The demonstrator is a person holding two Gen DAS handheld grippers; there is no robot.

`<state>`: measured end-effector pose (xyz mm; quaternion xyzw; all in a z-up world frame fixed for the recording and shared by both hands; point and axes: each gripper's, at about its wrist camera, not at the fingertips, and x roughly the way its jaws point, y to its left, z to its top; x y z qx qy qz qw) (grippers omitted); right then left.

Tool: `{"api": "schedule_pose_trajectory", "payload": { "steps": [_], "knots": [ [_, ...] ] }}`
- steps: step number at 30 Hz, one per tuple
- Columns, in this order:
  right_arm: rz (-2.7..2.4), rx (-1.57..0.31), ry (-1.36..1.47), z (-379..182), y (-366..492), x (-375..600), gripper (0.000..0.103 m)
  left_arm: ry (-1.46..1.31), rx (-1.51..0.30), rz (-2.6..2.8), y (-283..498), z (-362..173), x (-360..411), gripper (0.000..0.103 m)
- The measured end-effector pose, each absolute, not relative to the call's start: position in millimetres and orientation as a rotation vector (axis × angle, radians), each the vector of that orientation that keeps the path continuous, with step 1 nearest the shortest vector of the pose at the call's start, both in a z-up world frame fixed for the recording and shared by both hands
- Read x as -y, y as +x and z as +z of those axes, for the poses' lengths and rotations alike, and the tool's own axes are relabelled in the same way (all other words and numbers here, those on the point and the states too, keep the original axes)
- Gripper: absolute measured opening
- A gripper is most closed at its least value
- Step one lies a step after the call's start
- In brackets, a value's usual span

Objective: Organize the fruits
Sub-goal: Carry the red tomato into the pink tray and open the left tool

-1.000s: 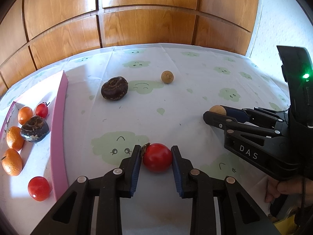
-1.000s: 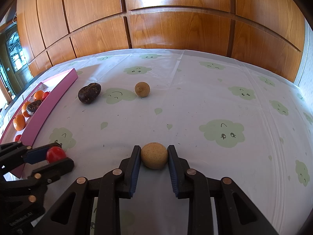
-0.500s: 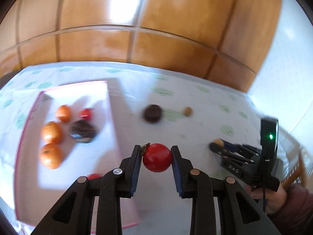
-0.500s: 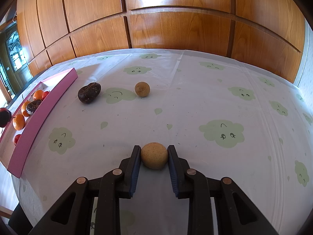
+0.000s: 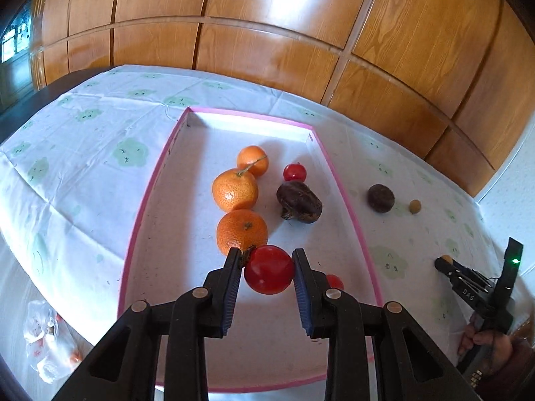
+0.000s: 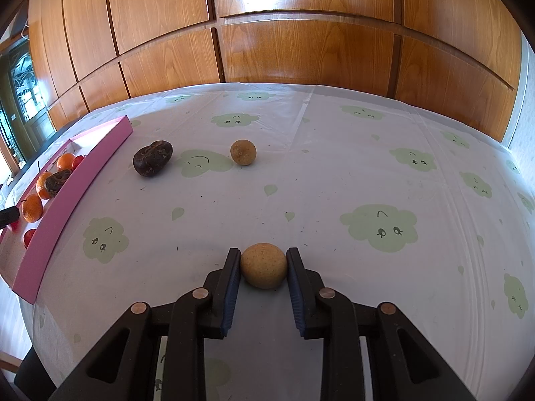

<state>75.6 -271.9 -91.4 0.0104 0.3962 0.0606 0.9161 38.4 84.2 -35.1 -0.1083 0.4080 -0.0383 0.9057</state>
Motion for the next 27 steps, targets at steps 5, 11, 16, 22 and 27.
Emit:
{"api": "schedule_pose_trajectory", "payload": {
  "steps": [5, 11, 16, 22, 27],
  "knots": [
    [0.124, -0.815, 0.019, -91.4, 75.4, 271.5, 0.028, -0.207, -0.867, -0.071, 44.1, -41.1, -81.1, 0.031],
    [0.121, -0.817, 0.015, -91.4, 75.5, 271.1, 0.028, -0.145, -0.867, -0.017, 42.2, -39.3, -70.1, 0.033],
    [0.111, -0.822, 0.008, -90.8, 76.2, 268.9, 0.028, -0.078, -0.821, 0.005, 35.5, -29.5, -56.6, 0.033],
    [0.095, -0.844, -0.013, -88.5, 77.4, 265.8, 0.027, -0.018, -0.793, -0.033, 29.3, -22.1, -41.2, 0.034],
    [0.089, -0.879, -0.027, -85.8, 79.7, 264.0, 0.027, 0.021, -0.771, -0.071, 21.6, -20.0, -31.4, 0.034]
  ]
}}
